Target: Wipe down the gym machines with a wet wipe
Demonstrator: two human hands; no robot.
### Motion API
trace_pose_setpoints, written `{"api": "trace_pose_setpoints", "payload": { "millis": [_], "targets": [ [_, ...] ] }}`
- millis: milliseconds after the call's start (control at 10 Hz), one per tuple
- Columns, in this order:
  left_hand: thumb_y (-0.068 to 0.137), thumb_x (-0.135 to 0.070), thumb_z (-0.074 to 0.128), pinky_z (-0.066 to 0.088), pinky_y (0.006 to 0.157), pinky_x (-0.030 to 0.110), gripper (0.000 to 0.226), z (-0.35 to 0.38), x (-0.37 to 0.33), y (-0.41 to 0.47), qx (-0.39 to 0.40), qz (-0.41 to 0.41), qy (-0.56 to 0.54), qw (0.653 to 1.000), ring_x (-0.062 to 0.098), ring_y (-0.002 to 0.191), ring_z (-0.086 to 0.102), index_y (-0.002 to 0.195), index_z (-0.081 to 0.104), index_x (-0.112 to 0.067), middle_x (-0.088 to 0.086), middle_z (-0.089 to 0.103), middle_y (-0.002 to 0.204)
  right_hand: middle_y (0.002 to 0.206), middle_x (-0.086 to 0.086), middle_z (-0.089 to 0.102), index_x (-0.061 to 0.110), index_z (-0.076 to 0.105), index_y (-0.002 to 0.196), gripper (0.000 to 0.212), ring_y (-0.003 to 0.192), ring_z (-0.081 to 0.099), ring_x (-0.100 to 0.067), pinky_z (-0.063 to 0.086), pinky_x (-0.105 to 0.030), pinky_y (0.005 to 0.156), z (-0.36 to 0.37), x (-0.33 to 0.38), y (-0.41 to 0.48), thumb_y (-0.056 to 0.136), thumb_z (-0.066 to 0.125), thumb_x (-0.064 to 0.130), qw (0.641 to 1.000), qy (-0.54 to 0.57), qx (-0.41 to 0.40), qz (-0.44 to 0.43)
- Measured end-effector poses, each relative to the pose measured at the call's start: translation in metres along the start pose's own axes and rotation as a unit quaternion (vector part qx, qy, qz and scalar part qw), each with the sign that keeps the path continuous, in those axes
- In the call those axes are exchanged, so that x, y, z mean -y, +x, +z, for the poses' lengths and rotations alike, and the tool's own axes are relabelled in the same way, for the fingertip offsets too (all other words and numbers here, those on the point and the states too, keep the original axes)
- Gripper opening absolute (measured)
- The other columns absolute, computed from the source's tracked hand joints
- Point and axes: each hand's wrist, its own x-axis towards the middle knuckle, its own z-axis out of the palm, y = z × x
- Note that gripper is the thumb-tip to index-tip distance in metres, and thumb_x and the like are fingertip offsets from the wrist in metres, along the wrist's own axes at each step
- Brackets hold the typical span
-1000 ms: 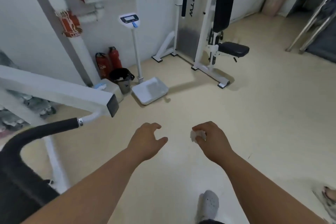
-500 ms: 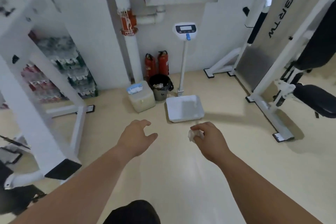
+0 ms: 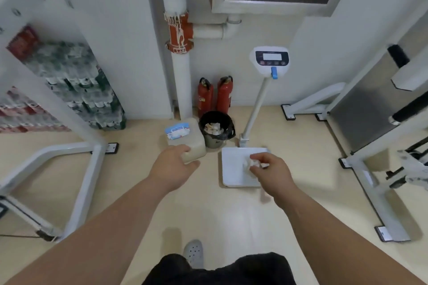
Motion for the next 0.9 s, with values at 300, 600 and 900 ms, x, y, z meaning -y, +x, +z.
{"api": "trace_pose_setpoints", "payload": {
  "millis": [300, 600, 900],
  "targets": [
    [0.086, -0.044, 0.072, 0.040, 0.082, 0.026, 0.051, -0.027, -0.023, 0.169, -0.024, -0.063, -0.004, 0.998, 0.020, 0.099, 0.058, 0.132, 0.060, -0.026, 0.002, 0.057, 0.125, 0.099, -0.004, 0.070, 0.012, 0.069, 0.110, 0.020, 0.081, 0.062, -0.018, 0.049, -0.029, 0.072, 0.027, 0.040, 0.212, 0.092, 0.065, 0.006, 0.991, 0.074, 0.025, 0.111],
    [0.086, -0.036, 0.075, 0.047, 0.091, 0.032, 0.040, -0.042, -0.056, 0.291, -0.047, -0.124, -0.014, 0.991, 0.025, 0.103, 0.061, 0.122, 0.065, -0.021, 0.007, 0.059, 0.123, 0.091, -0.004, 0.061, 0.023, 0.054, 0.114, 0.027, 0.087, 0.061, -0.029, 0.054, -0.039, 0.075, 0.061, 0.115, 0.398, 0.095, 0.057, 0.005, 0.979, 0.129, 0.037, 0.154],
    [0.087, -0.039, 0.072, 0.047, 0.097, 0.033, 0.047, -0.059, -0.063, 0.367, -0.051, -0.124, -0.040, 0.990, 0.023, 0.111, 0.060, 0.130, 0.061, -0.024, 0.003, 0.056, 0.131, 0.100, -0.003, 0.062, 0.022, 0.061, 0.105, 0.013, 0.098, 0.061, -0.026, 0.055, -0.041, 0.088, 0.058, 0.150, 0.442, 0.100, 0.057, 0.011, 0.976, 0.135, 0.059, 0.163]
  ]
}}
